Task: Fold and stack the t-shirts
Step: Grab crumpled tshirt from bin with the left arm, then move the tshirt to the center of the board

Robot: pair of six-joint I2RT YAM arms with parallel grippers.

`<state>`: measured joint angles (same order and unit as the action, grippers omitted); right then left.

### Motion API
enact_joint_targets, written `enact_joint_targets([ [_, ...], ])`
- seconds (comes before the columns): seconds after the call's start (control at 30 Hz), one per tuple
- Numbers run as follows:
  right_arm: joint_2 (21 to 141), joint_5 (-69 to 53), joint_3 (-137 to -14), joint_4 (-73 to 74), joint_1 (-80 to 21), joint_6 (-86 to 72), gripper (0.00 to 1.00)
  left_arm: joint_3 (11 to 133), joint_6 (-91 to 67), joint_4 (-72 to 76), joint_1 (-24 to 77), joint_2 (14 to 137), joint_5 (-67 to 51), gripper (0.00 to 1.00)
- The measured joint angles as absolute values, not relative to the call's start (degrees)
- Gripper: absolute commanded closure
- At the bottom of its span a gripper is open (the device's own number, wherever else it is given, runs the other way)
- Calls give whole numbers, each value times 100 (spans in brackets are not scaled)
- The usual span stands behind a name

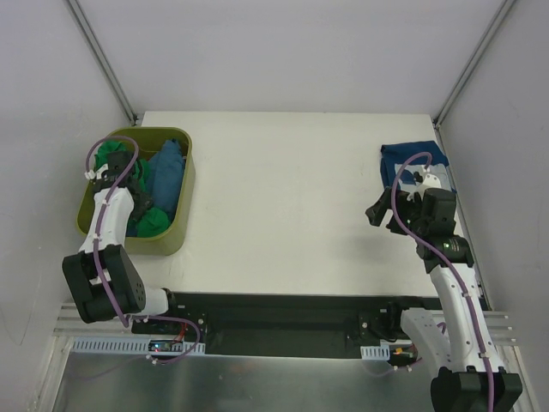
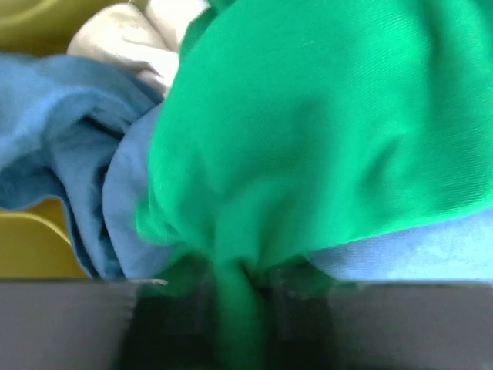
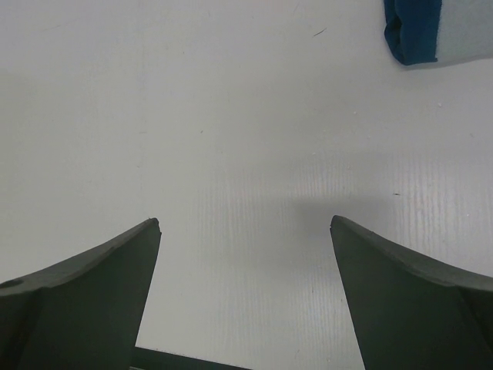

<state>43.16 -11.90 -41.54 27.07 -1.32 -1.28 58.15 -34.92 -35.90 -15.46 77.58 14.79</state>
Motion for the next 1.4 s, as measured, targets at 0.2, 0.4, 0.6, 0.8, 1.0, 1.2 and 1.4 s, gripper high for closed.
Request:
enact_joint_targets([
  [0.2, 4366, -1225, -4156, 2707, -134, -126, 3, 5881, -3457, -3586, -1546, 7636, 1302, 100],
  [0.4, 4539, -1267, -4180, 2749, -137, -123, 3, 6136, -3454, -3647, -1546, 6718, 1116, 100],
  [0.6, 4512, -1363, -4257, 2746, -139, -119, 3, 7107, -3395, -3673, -1549, 5780, 735, 100],
  [0.8, 4224, -1400, -4281, 2751, -139, -119, 3, 8875, -3367, -3312, -1387, 5776, -932, 100],
  [1.0, 3833, -1404, -4281, 2746, -139, -123, 3, 10464, -2727, -2805, 947, 6632, -1796, 100],
  [1.2, 3380, -1273, -4285, 2751, -139, -126, 3, 11034, -1970, -2683, 2821, 7762, -2259, 100],
  [1.4, 3105, -1017, -4294, 2862, -139, -128, 3, 10783, -1577, -2731, 3579, 8624, -2340, 1],
])
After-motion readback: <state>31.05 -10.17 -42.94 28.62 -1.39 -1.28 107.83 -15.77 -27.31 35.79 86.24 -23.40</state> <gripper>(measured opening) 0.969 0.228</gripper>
